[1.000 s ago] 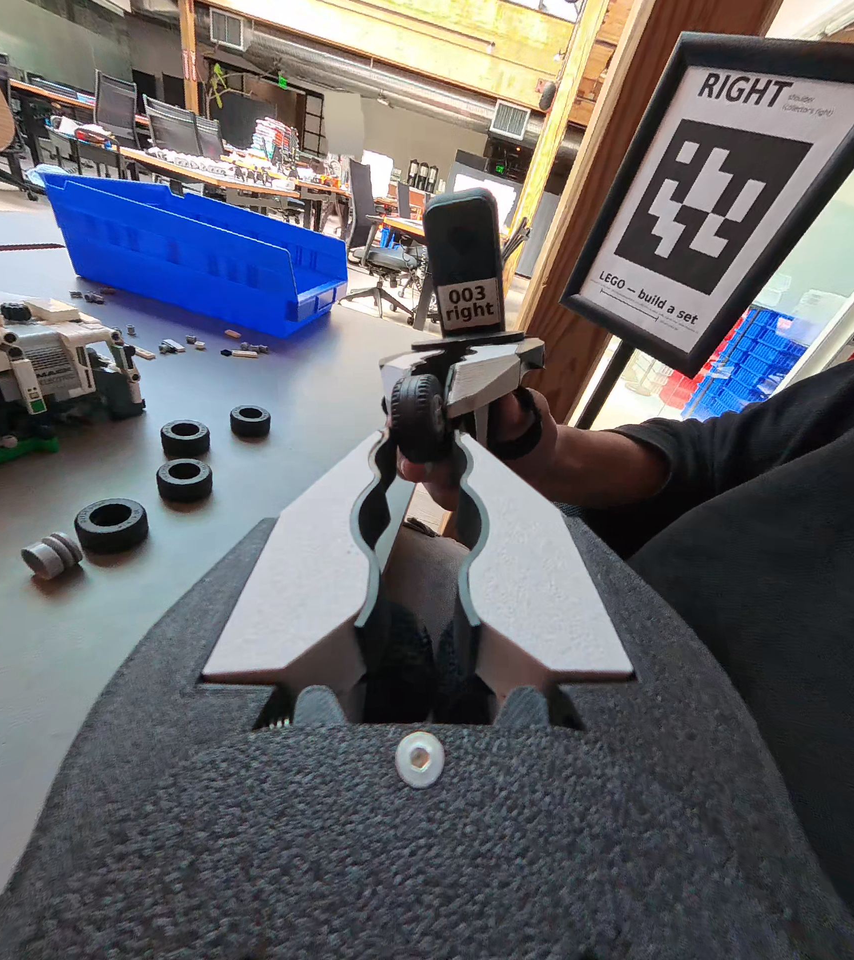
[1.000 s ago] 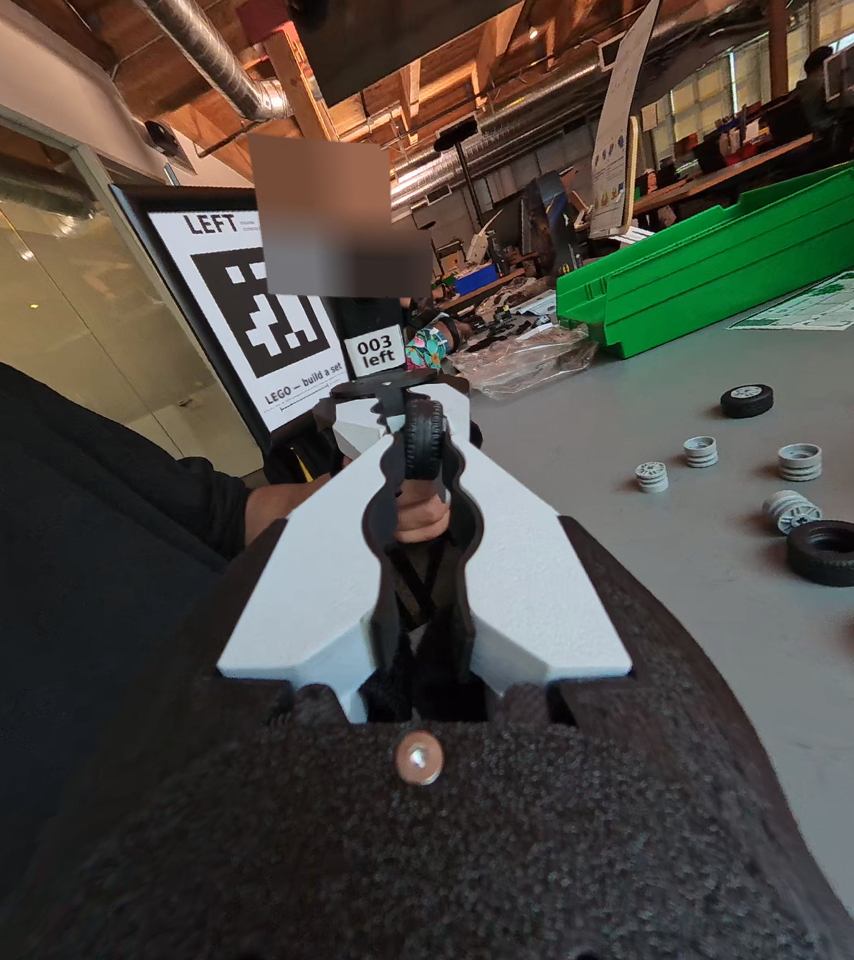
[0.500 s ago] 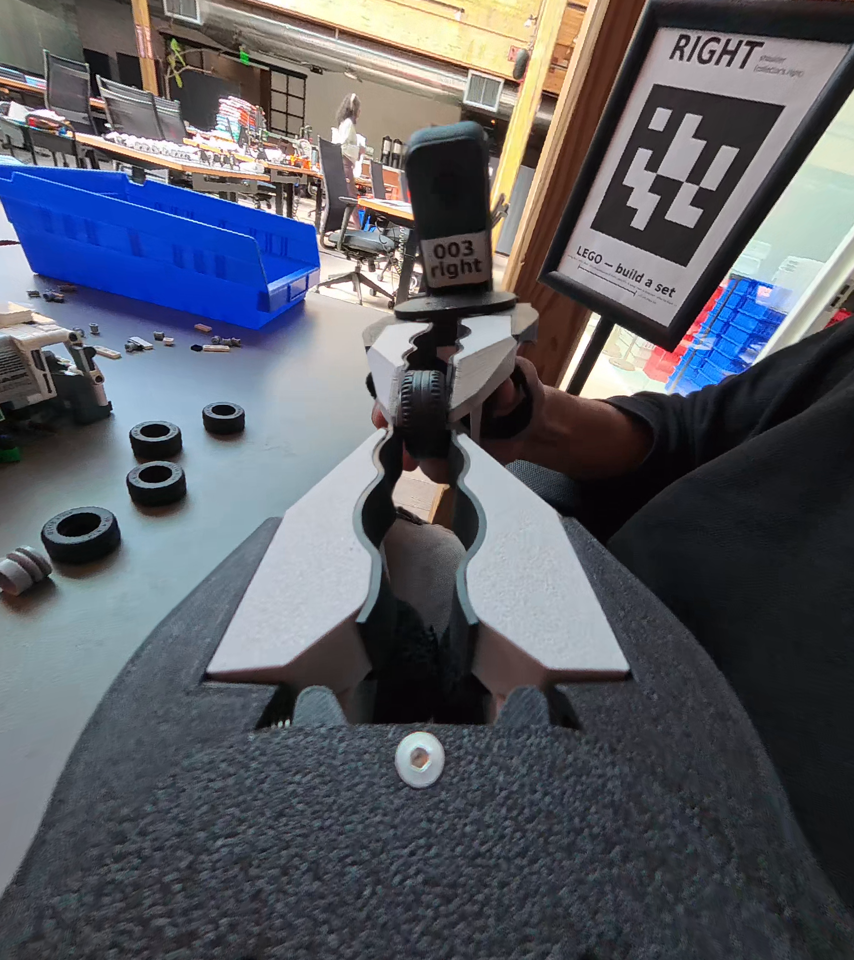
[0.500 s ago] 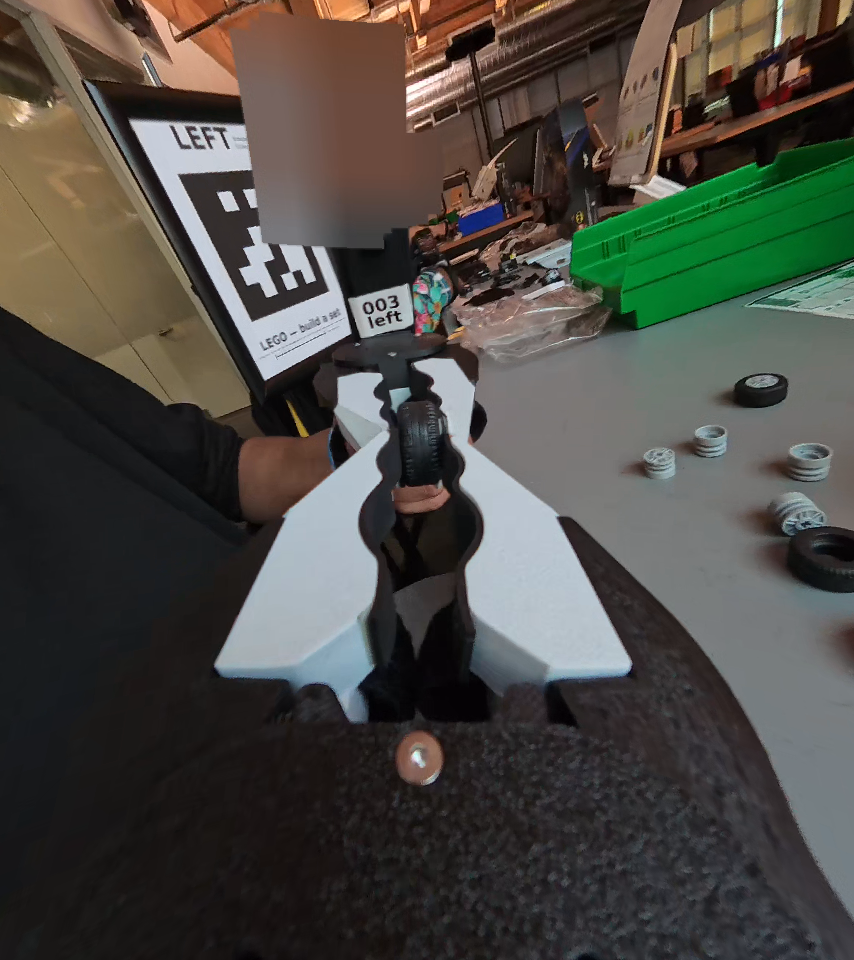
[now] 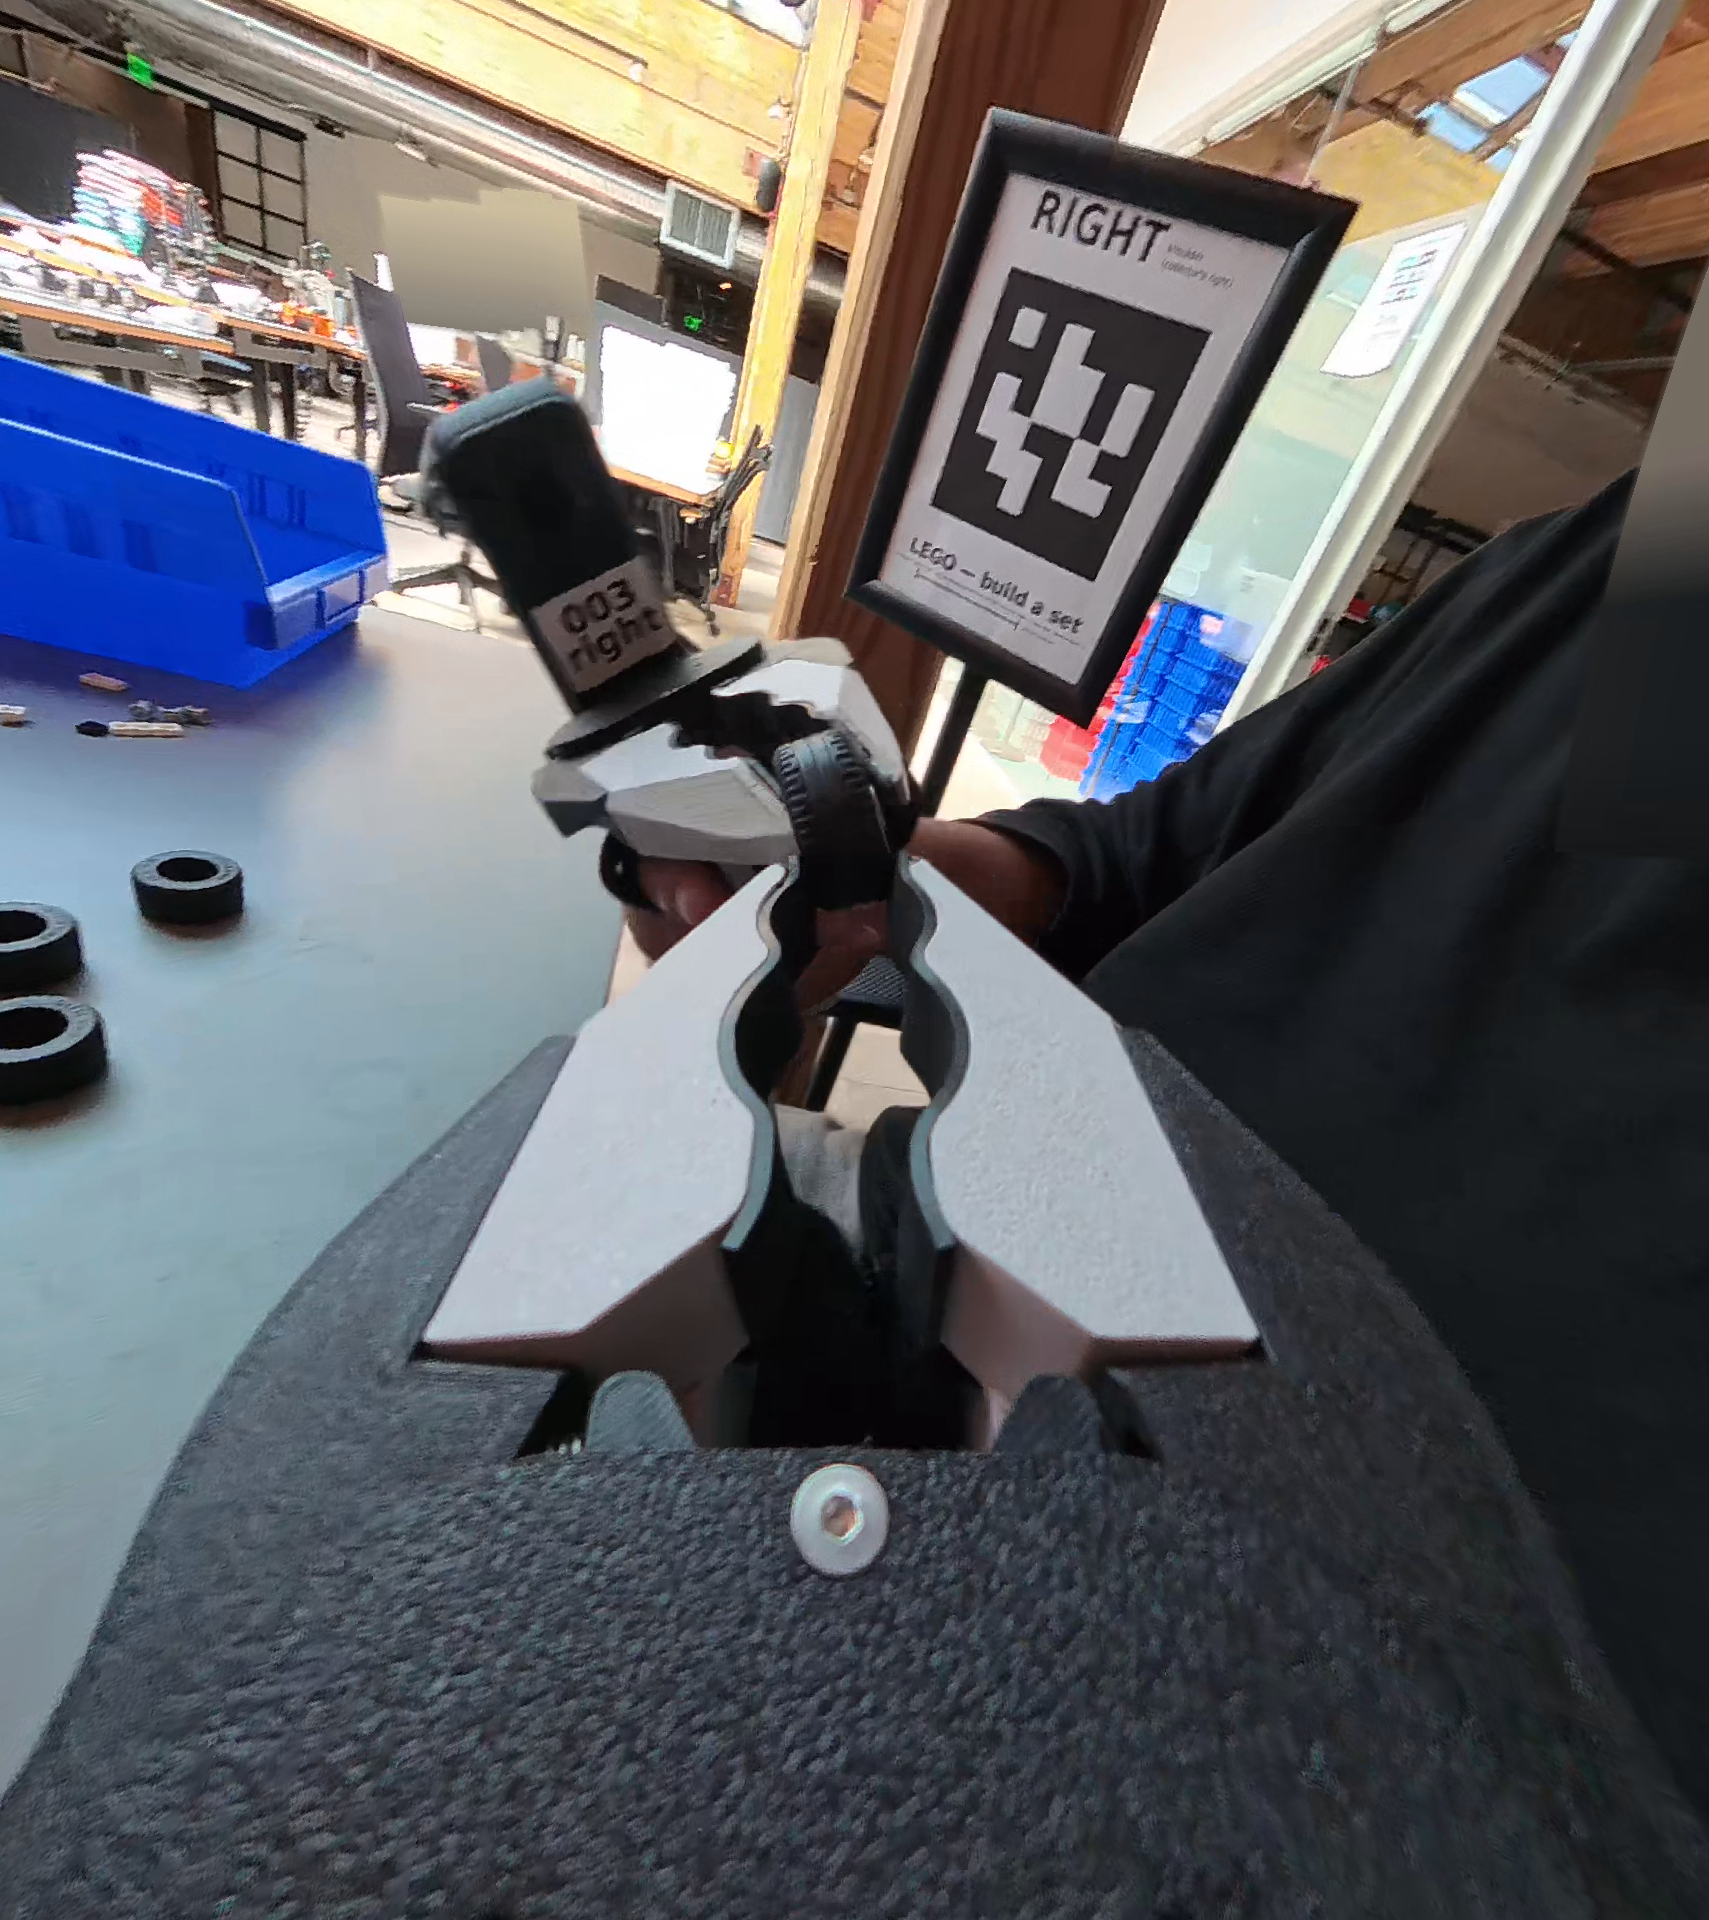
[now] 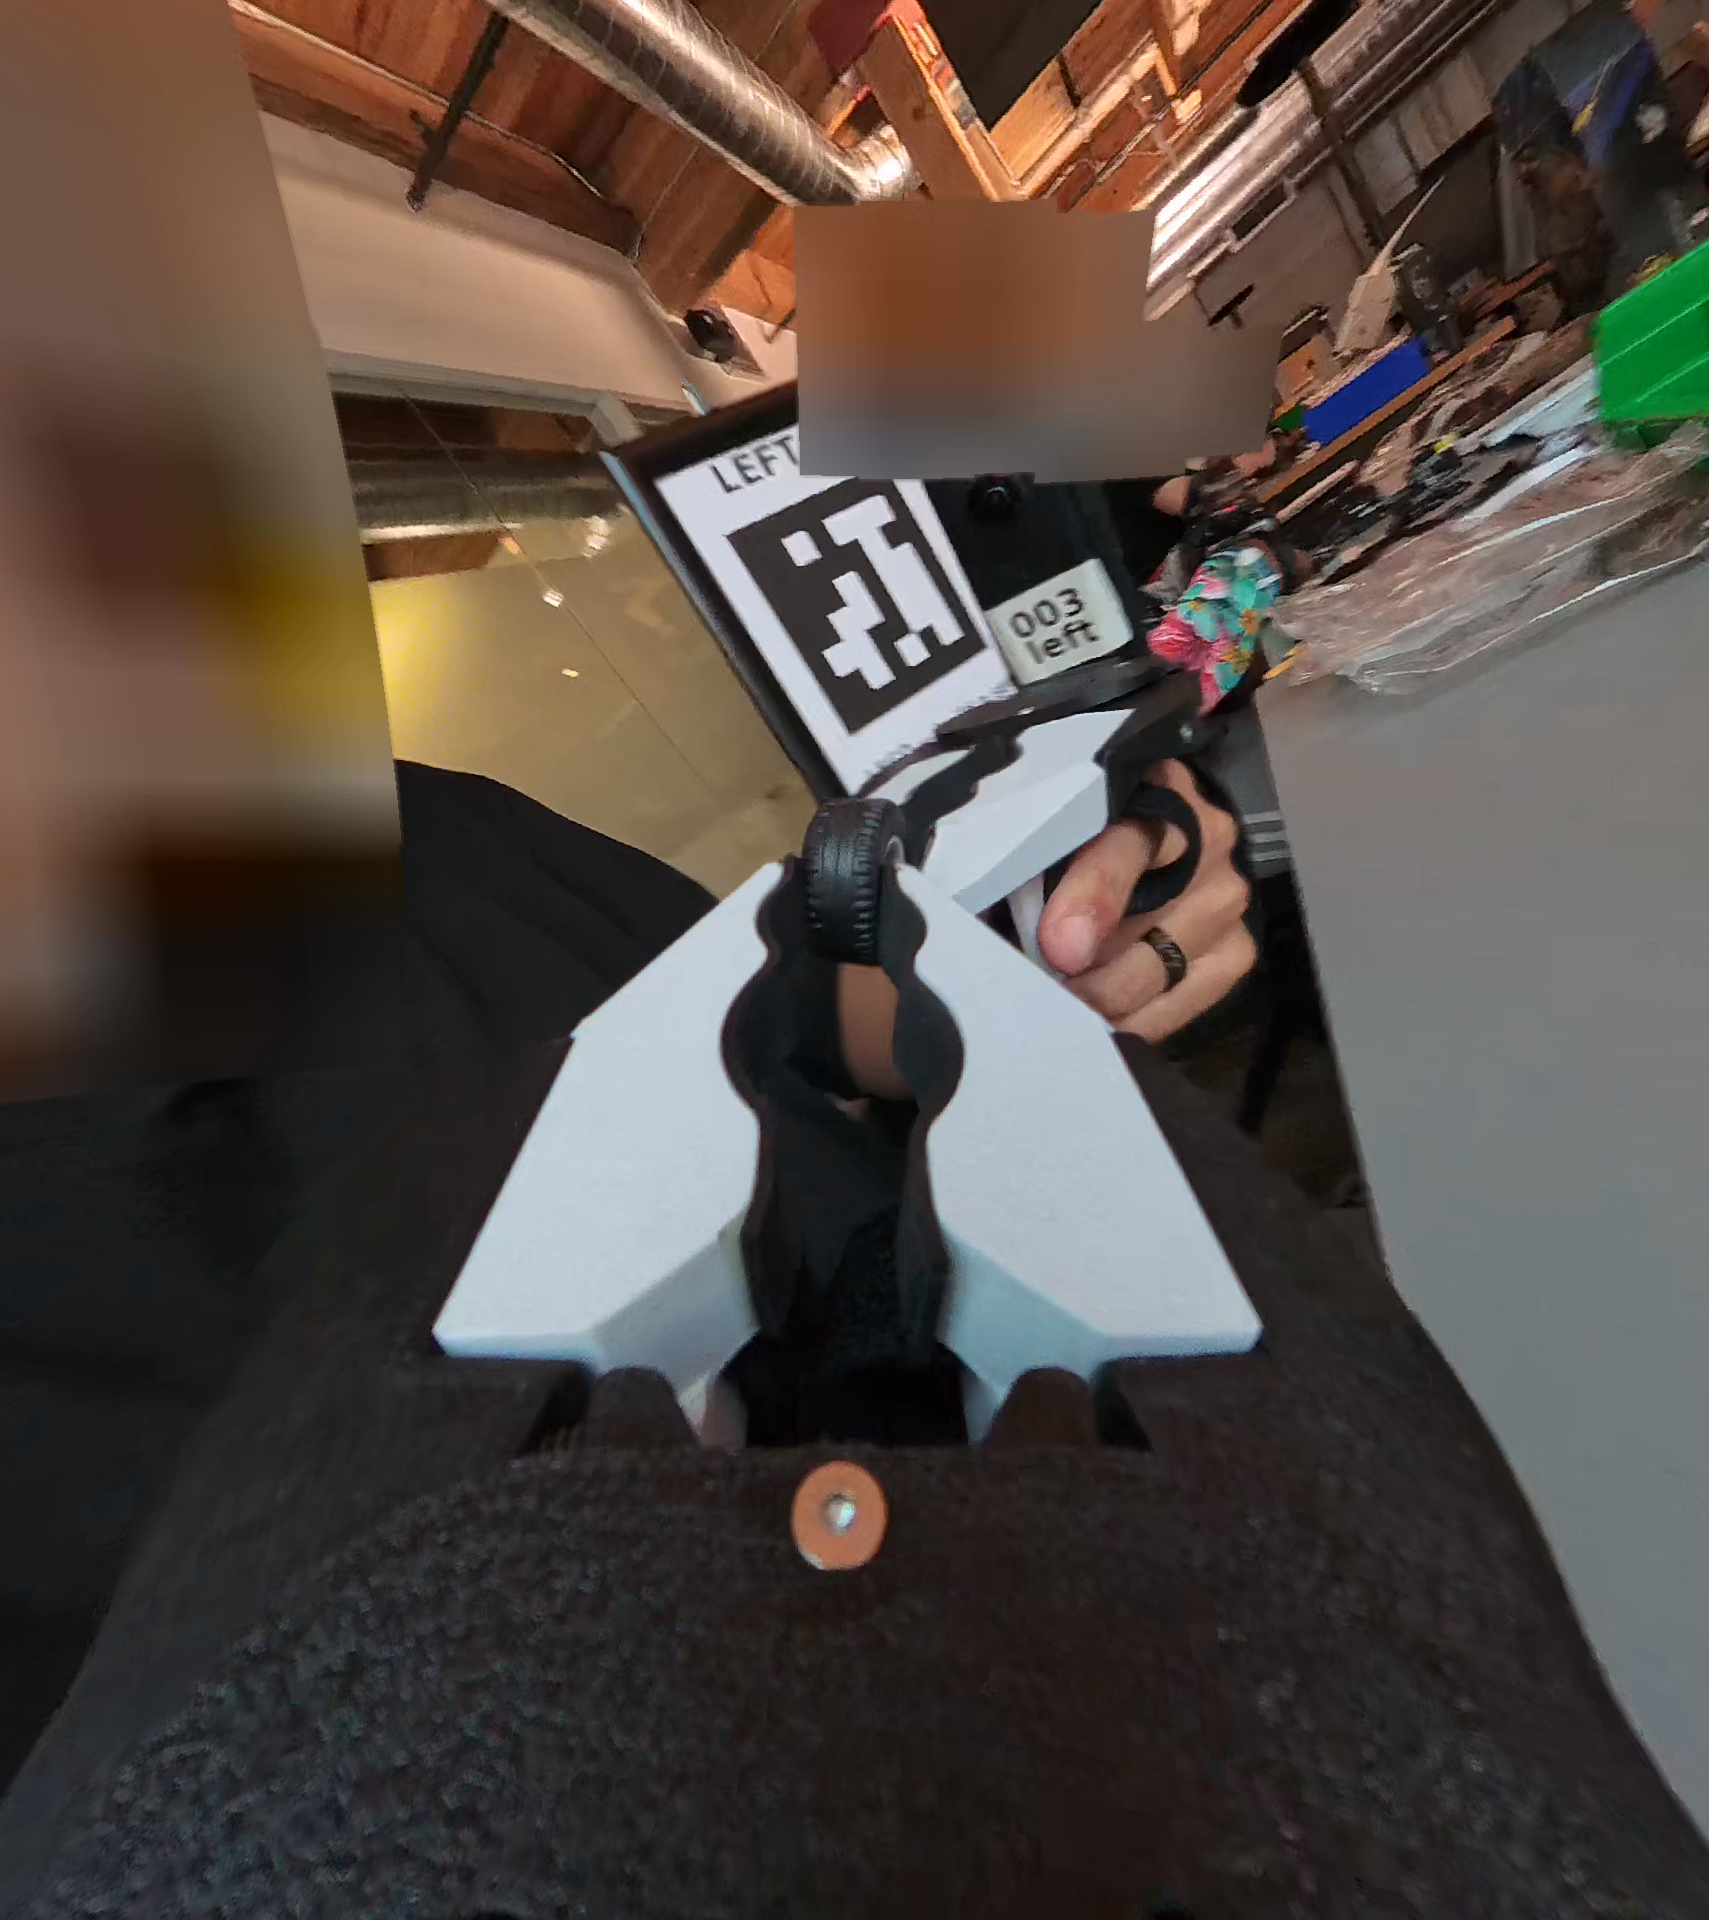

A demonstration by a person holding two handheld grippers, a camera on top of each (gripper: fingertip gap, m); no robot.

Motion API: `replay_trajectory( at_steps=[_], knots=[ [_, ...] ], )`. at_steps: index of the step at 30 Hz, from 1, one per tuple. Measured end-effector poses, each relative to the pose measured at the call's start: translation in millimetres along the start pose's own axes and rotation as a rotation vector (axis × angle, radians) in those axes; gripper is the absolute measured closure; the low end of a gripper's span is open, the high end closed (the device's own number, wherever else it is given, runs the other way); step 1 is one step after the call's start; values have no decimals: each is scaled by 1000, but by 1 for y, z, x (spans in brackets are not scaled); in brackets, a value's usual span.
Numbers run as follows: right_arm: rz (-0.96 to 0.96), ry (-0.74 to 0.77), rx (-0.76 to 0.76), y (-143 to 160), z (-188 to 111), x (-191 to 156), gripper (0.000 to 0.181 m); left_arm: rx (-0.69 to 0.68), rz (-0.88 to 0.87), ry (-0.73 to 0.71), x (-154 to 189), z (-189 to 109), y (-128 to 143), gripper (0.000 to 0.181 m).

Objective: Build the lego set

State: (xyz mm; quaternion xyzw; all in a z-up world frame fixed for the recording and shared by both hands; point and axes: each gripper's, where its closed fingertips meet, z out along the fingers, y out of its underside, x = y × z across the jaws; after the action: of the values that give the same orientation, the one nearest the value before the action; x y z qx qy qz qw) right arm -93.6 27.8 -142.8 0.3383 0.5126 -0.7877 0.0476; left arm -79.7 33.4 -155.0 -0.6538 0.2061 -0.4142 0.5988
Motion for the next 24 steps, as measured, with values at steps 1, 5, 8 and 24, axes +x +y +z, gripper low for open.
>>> replay_trajectory(
  at_steps=[1, 5, 8, 24],
  knots=[
    [-77, 60, -18, -1, -2, 4, 168, -12, 8, -36, -5, 0, 1, 169],
    [-273, 223, -119, 2, -7, 15, 168, -30, -15, -89, -16, 0, 5, 168],
    [-261, 246, -122, 2, -11, 19, 168, -11, -3, -108, -20, -5, 0, 164],
    [-264, 319, -128, 7, -12, 39, 168, 36, -193, -115, -37, -11, -1, 169]
  ],
)
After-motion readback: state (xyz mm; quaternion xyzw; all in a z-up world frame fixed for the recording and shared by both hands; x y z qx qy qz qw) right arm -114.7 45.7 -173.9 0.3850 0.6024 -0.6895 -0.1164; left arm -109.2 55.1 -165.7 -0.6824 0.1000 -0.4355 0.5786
